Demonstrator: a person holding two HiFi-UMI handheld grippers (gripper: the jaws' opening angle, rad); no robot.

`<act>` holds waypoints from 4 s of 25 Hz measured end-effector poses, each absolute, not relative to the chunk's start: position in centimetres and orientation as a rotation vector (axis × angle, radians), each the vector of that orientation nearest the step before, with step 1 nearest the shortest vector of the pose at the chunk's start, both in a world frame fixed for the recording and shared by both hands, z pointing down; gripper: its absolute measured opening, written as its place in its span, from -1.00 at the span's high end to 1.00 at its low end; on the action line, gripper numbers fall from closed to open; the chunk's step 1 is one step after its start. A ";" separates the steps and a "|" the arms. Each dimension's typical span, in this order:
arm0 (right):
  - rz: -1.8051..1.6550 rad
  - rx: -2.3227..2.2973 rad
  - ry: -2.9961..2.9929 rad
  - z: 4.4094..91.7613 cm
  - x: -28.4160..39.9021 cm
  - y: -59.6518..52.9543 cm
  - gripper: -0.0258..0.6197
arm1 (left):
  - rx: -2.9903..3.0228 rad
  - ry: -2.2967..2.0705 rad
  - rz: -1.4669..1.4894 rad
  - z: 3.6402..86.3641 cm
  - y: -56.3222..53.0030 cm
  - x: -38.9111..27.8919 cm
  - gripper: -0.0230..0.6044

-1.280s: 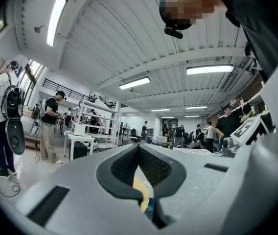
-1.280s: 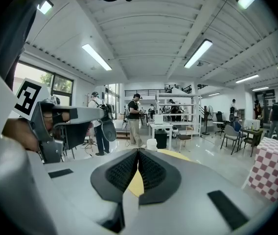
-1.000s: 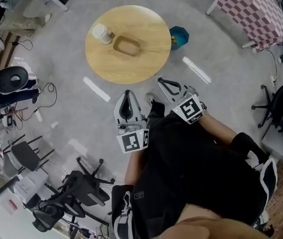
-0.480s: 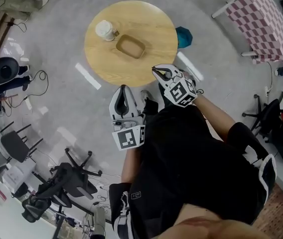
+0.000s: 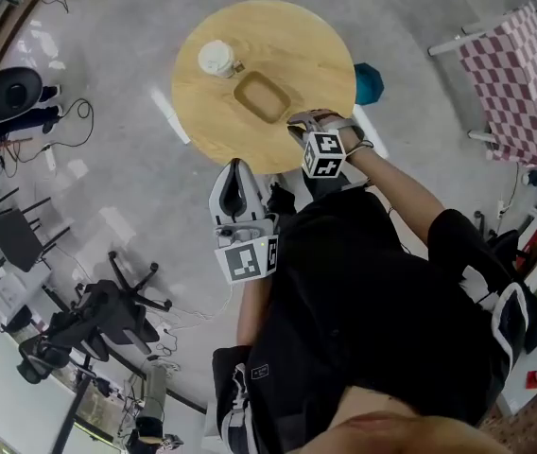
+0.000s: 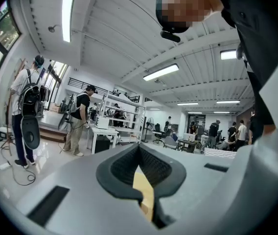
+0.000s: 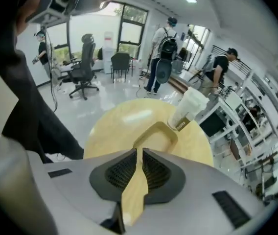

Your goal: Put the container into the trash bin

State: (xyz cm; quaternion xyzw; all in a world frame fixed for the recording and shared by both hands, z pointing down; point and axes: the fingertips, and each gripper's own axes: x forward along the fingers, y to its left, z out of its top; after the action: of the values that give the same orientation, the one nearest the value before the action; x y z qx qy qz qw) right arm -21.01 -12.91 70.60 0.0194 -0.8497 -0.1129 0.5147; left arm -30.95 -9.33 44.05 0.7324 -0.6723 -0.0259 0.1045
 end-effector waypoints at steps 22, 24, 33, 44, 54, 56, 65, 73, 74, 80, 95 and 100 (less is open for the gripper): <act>-0.736 -0.214 -1.637 84.2 -22.0 -15.7 0.79 | 2.055 -2.019 -0.019 46.4 -9.8 -33.5 0.91; -0.692 -0.171 -1.657 83.6 -22.2 -15.3 0.81 | 2.075 -2.006 -0.025 46.2 -9.2 -33.9 0.91; -0.482 0.091 -1.700 79.6 -20.1 -11.9 0.82 | 2.237 -1.856 -0.073 45.4 -5.8 -34.2 0.91; -0.168 0.541 -1.783 69.9 -11.7 -4.2 0.82 | 2.537 -1.444 -0.053 44.7 -4.0 -26.1 0.91; -0.017 0.818 -1.775 65.7 -0.2 2.0 0.82 | 2.653 -1.226 -0.062 43.1 -1.7 -14.3 0.91; -0.010 0.838 -1.777 65.5 2.2 2.5 0.82 | 2.672 -1.208 -0.049 43.0 -1.5 -11.6 0.91; 0.000 0.833 -1.810 65.4 14.9 3.9 0.82 | 2.674 -1.232 -0.027 42.6 -1.3 1.9 0.91; -0.022 0.783 -1.836 66.4 22.7 3.1 0.82 | 2.641 -1.336 -0.032 41.7 -2.0 8.8 0.91; -0.012 0.786 -1.838 66.4 23.2 2.9 0.82 | 2.642 -1.334 -0.022 41.7 -2.2 9.3 0.91; 0.011 0.776 -1.842 67.6 24.5 -0.9 0.82 | 2.646 -1.325 -0.017 42.4 -6.7 11.4 0.91; 0.146 0.590 -1.824 76.2 24.4 -17.1 0.82 | 2.610 -1.291 0.036 45.4 -25.2 13.4 0.91; 0.193 0.541 -1.828 79.6 23.6 -21.8 0.82 | 2.574 -1.278 0.084 47.6 -29.1 13.2 0.91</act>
State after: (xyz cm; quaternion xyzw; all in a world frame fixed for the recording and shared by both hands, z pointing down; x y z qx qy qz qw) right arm 23.63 -21.82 79.56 0.2308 -0.7806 0.0822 0.5750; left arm 13.21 -29.10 47.59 0.8873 -0.4407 0.0288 0.1329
